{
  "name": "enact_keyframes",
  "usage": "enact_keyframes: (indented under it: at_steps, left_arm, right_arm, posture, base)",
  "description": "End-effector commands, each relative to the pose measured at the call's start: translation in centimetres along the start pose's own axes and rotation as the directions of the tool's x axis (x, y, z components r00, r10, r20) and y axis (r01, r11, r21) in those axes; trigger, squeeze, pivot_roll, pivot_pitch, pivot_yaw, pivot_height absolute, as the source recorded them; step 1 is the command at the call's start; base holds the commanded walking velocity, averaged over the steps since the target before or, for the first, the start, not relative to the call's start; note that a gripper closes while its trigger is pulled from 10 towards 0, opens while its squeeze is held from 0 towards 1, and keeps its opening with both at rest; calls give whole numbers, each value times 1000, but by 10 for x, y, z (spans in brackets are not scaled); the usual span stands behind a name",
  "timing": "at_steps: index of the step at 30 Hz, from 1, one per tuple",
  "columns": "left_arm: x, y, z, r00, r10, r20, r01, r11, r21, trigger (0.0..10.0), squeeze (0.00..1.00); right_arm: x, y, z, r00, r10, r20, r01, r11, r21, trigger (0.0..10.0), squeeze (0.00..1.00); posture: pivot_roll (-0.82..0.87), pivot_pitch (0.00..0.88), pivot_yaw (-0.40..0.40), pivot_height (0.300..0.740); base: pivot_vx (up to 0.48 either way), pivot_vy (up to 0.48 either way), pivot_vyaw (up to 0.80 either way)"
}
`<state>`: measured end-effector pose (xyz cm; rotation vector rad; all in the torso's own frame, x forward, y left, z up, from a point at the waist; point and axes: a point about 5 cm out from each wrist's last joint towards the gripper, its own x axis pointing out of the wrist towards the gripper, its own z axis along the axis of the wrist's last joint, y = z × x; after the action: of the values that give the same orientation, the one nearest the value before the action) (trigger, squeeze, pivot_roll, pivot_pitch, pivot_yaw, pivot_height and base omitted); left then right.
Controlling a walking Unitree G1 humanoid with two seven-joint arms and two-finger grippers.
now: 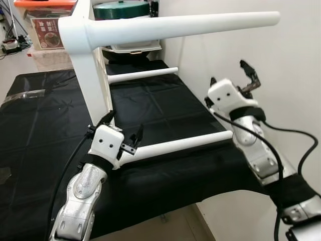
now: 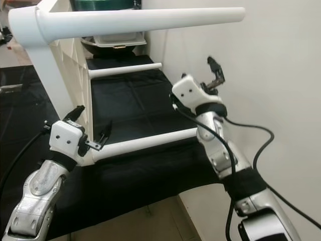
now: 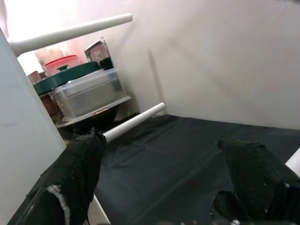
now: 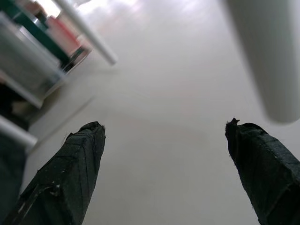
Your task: Building children table
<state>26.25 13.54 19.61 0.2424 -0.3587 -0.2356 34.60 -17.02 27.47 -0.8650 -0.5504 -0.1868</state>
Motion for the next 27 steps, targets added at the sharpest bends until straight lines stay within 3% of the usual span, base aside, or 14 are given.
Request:
enact_keyframes:
  at_steps: [1, 9, 16, 20, 24, 27]
  left_arm:
    - [-3, 2, -13, 997, 0, -79, 0, 1000, 2, 10000, 0]
    - [-3, -16, -13, 990, -108, -88, 106, 994, -28, 10000, 0]
    - [-4, -12, -21, 984, -112, -136, 110, 994, -23, 10000, 0]
    - [-1, -11, -26, 979, -107, -176, 99, 994, -54, 10000, 0]
    - [9, -20, -29, 963, -197, -186, 171, 974, -148, 10000, 0]
    - [10, -21, -30, 960, -206, -188, 179, 972, -150, 10000, 0]
  right_arm:
    - [2, -6, -1, 1000, -24, 7, 24, 1000, -10, 10000, 0]
    - [-3, 4, -7, 999, 11, -38, -9, 999, 48, 10000, 0]
    - [-2, 0, 0, 999, -22, 37, 22, 1000, -3, 10000, 0]
    - [-3, -1, 1, 998, -26, 64, 28, 999, -23, 10000, 0]
    - [-4, -2, 3, 994, -31, 103, 36, 998, -49, 10000, 0]
    - [-4, -3, 4, 994, -29, 107, 36, 998, -55, 10000, 0]
  posture:
    - [10, 0, -65, 740]
    - [16, 0, -59, 740]
    - [9, 0, -54, 740]
    - [8, 0, -53, 740]
    - [-1, 0, -39, 740]
    - [-1, 0, -39, 740]
  base:
    - [0, 0, 0]
    - [0, 0, 0]
    - [0, 0, 0]
    - [0, 0, 0]
    - [0, 0, 0]
    - [0, 0, 0]
